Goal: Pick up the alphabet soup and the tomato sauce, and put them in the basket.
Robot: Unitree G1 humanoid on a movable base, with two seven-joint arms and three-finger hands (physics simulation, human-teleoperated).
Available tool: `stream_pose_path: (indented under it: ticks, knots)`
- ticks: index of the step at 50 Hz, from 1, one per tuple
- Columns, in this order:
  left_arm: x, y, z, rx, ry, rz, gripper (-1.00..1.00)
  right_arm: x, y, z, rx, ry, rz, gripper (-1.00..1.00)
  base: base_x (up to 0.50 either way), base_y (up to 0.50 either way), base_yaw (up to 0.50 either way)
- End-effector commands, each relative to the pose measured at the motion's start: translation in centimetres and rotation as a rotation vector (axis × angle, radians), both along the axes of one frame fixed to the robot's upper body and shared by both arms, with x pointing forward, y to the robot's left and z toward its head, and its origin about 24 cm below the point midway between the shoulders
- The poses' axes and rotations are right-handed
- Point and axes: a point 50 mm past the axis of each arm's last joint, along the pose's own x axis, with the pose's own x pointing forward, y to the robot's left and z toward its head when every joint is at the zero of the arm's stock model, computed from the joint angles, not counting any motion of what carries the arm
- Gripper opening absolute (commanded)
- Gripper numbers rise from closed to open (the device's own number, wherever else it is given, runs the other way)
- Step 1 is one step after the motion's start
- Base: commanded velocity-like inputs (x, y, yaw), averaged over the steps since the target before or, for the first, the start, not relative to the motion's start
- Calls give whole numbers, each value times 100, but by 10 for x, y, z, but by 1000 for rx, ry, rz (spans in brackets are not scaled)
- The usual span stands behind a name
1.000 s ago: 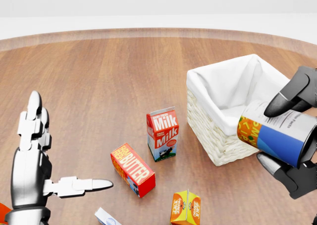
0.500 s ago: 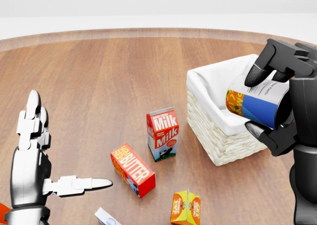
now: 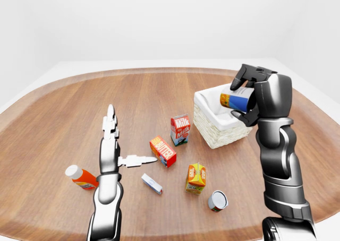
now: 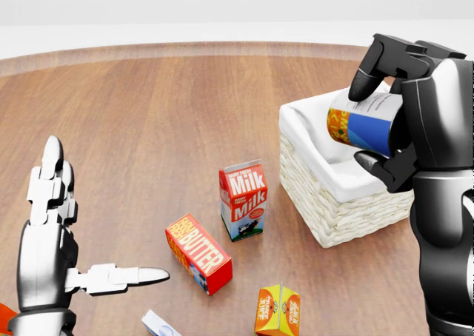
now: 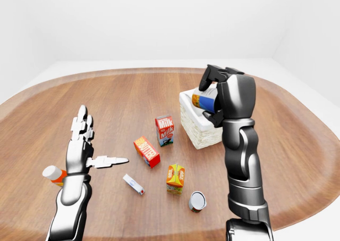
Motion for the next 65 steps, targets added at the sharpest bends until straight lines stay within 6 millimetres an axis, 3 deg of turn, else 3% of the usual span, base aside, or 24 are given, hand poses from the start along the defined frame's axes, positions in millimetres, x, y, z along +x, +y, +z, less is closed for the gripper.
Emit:
stream_pose_path:
  ticks: [1,4,6,15,29,52,65]
  knots:
    - [0,0,1,0,-4,1,100,8,0,5,6,-33,-12,-100,0,0,0]
    - [0,0,1,0,-4,1,100,8,0,5,5,-33,-11,-100,0,0,0]
    - [0,0,1,-1,-3,1,100,29,-2,1,7,-9,-44,-100,0,0,0]
    - [1,1,1,-3,-4,4,100,47,-4,-5,-1,26,-77,-100,0,0,0]
    - [1,1,3,-5,-13,7,100,84,-15,-36,-37,123,-206,-100,0,0,0]
    - [0,0,2,-2,-10,0,100,113,-13,-58,-114,282,-269,-100,0,0,0]
    - [-1,0,2,-3,-7,-1,100,121,-9,-57,-158,333,-276,-100,0,0,0]
